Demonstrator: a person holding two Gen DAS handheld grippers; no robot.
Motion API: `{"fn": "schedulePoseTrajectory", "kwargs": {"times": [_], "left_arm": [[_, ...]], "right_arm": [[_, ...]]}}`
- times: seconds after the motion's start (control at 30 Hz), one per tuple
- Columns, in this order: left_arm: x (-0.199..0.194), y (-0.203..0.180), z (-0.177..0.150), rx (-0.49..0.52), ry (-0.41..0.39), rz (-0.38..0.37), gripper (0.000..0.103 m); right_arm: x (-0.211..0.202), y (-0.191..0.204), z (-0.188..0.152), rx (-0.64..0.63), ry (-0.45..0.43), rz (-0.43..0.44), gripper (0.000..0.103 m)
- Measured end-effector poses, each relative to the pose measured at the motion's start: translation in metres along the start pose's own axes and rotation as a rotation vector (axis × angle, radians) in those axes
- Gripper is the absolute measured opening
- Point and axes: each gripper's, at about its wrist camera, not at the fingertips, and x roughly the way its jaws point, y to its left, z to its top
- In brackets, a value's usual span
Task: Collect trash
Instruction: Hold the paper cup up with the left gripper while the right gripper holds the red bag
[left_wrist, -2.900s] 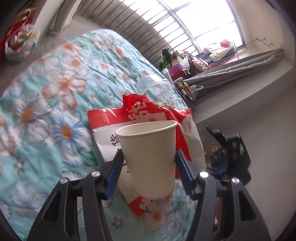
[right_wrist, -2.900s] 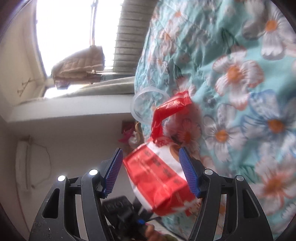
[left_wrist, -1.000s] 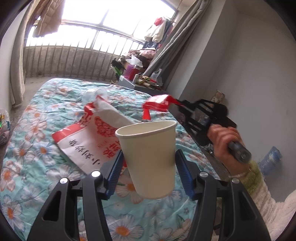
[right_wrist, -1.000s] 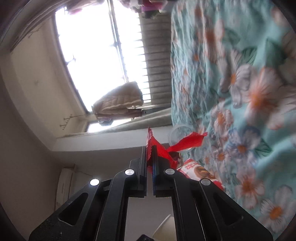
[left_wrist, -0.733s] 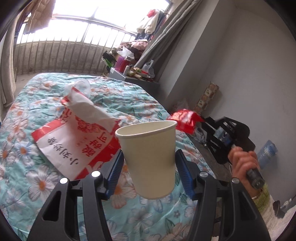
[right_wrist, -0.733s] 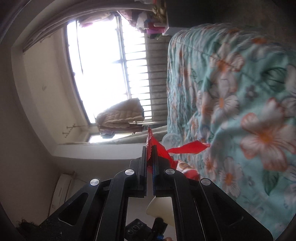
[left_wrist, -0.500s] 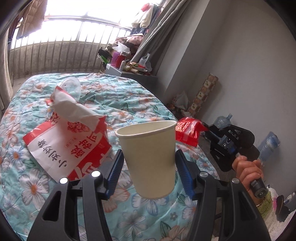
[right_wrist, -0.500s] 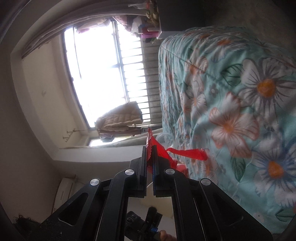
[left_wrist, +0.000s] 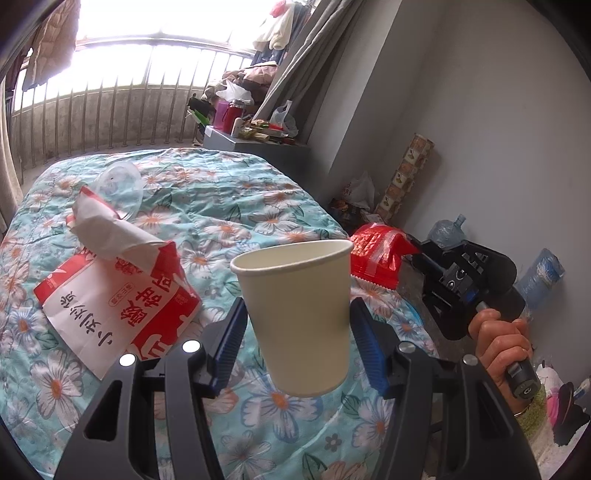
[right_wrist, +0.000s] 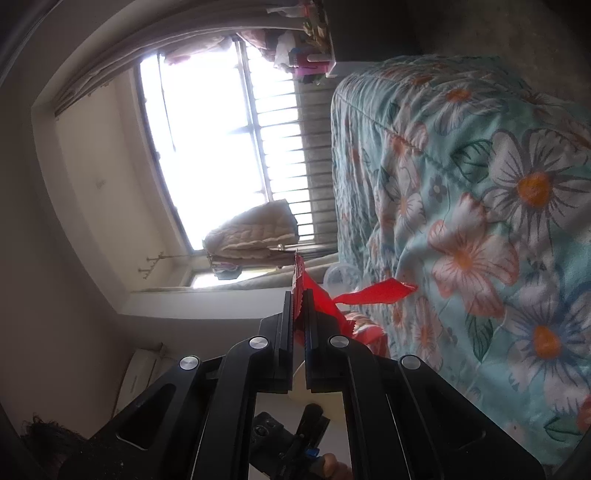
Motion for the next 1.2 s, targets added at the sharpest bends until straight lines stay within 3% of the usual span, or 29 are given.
{"fn": "schedulePoseTrajectory", "kwargs": {"times": [1.2], "left_arm": [[0.013,-0.020,0.026,0.055,-0.039,0.011,0.056]], "right_arm": [[-0.026,0.006,0.006,-0.020,-0.016,0.075,0.003]]}}
